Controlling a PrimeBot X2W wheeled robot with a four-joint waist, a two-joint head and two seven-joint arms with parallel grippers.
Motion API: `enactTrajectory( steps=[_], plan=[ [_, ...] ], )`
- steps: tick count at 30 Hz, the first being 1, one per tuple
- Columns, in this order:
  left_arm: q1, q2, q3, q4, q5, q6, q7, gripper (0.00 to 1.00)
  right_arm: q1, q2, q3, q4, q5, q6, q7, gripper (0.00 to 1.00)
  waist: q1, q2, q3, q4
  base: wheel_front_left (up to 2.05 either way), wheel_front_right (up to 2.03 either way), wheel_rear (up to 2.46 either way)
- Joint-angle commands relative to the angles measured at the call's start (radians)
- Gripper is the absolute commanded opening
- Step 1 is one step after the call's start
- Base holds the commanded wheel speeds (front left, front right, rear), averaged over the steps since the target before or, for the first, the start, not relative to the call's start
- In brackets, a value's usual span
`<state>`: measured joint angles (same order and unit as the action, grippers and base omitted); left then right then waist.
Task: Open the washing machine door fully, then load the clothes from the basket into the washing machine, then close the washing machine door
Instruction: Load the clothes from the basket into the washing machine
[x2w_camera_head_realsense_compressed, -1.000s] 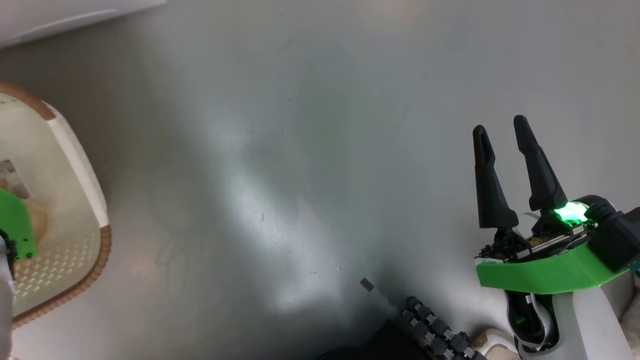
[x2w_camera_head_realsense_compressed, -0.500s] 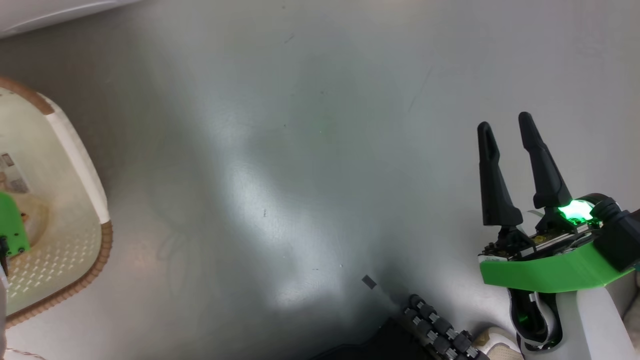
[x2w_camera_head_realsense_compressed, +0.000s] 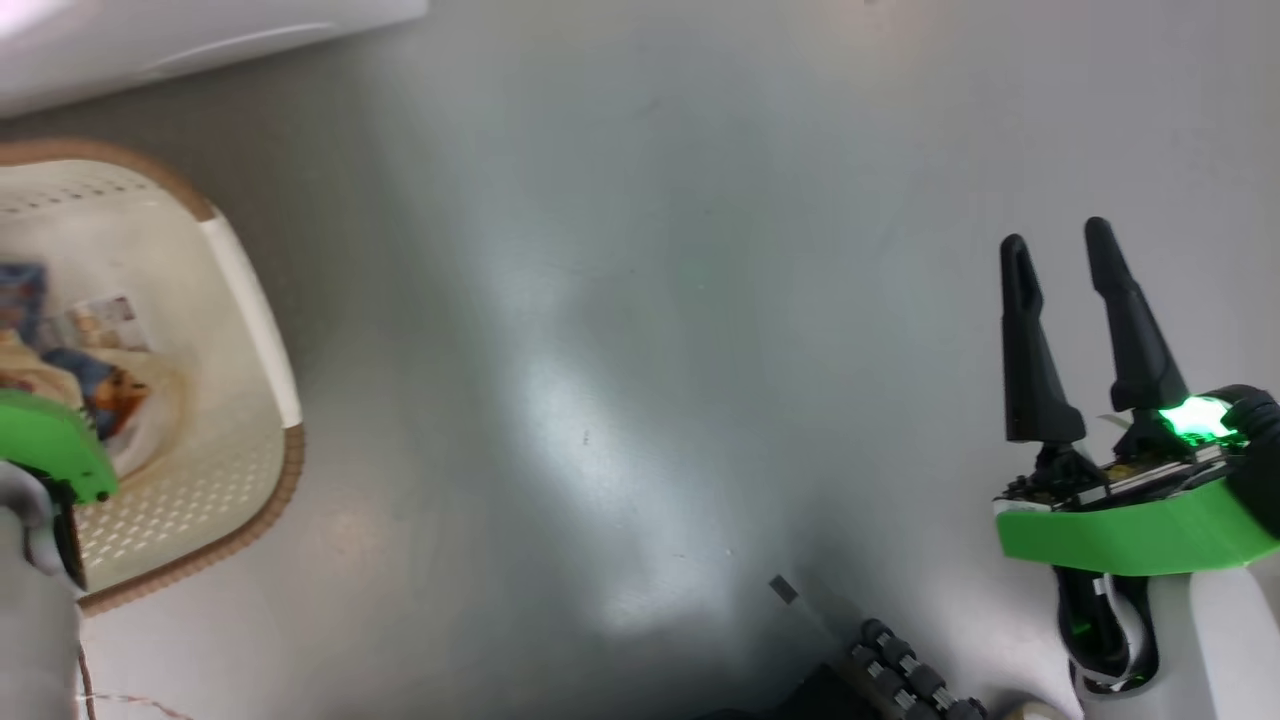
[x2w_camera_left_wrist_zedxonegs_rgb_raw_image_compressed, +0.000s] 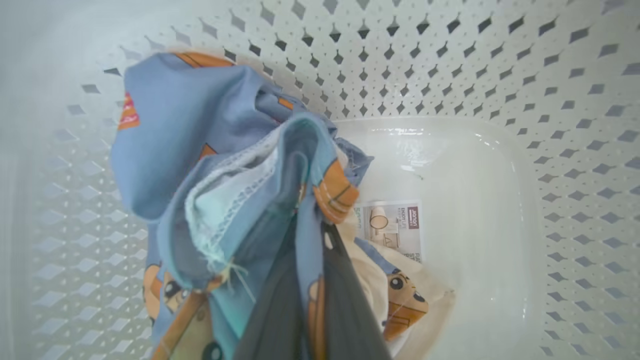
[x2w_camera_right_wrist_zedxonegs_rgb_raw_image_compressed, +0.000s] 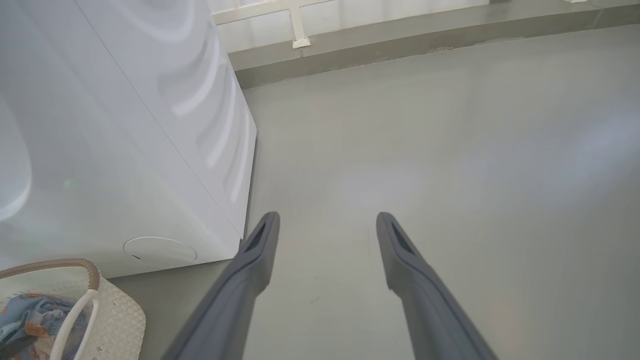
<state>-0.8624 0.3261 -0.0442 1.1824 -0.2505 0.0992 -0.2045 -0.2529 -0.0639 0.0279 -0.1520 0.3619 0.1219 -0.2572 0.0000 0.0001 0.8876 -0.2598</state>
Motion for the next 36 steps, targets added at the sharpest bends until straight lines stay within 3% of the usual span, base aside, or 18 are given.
enactTrajectory(
  steps=[1,5,11,25,36],
  plan=[
    [0.05,0.035,0.02,-0.02,-0.011,-0.01,-0.028,0.0,0.017,-0.019,0.012,-0.024,-0.011,0.009,-0.005,1.0,0.0,-0.0001,-0.033,0.035,0.0,0.0,0.0],
    [0.081,-0.002,0.026,-0.098,-0.019,-0.032,-0.056,0.0,0.026,-0.045,-0.003,-0.027,-0.019,0.009,-0.005,1.0,0.0,-0.0001,-0.071,0.078,0.0,0.0,0.0],
    [0.196,-0.063,0.063,-0.372,0.007,-0.038,-0.057,0.0,0.051,-0.08,-0.023,-0.025,-0.031,0.009,-0.005,1.0,0.0,-0.0001,-0.145,0.132,0.0,0.0,0.0],
    [0.424,-0.214,0.141,-0.79,0.1,-0.077,-0.057,0.0,0.149,-0.126,-0.054,-0.004,-0.056,0.009,-0.005,1.0,0.0,-0.0001,-0.365,0.207,0.0,0.0,0.0],
    [0.596,-0.262,0.128,-1.034,0.13,-0.098,-0.057,0.0,0.222,-0.133,-0.027,0.014,-0.076,0.009,-0.005,1.0,0.0,-0.0001,-0.55,0.237,0.0,0.0,0.0]
  ],
)
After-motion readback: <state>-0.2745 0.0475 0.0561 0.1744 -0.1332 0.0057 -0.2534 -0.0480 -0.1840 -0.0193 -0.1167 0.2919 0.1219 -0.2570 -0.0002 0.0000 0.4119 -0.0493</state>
